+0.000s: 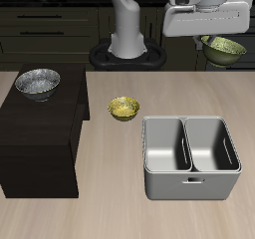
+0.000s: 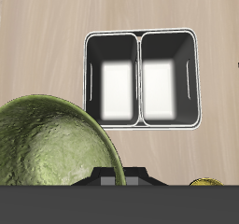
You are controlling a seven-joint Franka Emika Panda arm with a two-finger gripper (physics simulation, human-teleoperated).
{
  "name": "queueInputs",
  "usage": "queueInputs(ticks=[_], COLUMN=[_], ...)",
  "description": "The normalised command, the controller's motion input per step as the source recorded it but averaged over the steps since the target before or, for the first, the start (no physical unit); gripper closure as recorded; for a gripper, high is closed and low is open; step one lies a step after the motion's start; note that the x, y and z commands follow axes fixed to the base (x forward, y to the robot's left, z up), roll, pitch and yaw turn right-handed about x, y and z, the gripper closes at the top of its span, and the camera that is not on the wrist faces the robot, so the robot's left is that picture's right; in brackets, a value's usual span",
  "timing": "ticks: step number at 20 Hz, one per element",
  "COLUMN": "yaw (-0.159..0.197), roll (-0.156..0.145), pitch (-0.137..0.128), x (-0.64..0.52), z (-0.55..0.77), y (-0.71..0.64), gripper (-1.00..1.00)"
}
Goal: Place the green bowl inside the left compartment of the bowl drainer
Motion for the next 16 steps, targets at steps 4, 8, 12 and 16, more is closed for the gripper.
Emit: queueInputs(ticks=[4,8,12,16], yaw=[-0.019,0.016,-0.002,0.000], roll=[-0.008,-0.002,0.023,-0.021], pitch=[0.011,-0.008,-0.022,0.011], x=[0.37,0.27,0.21,0.26], z=[0.06,0.04,0.05,-0.05], y=[-0.20,-0.15,-0.15,-0.08], gripper=[1.00,1.00,1.00,1.00])
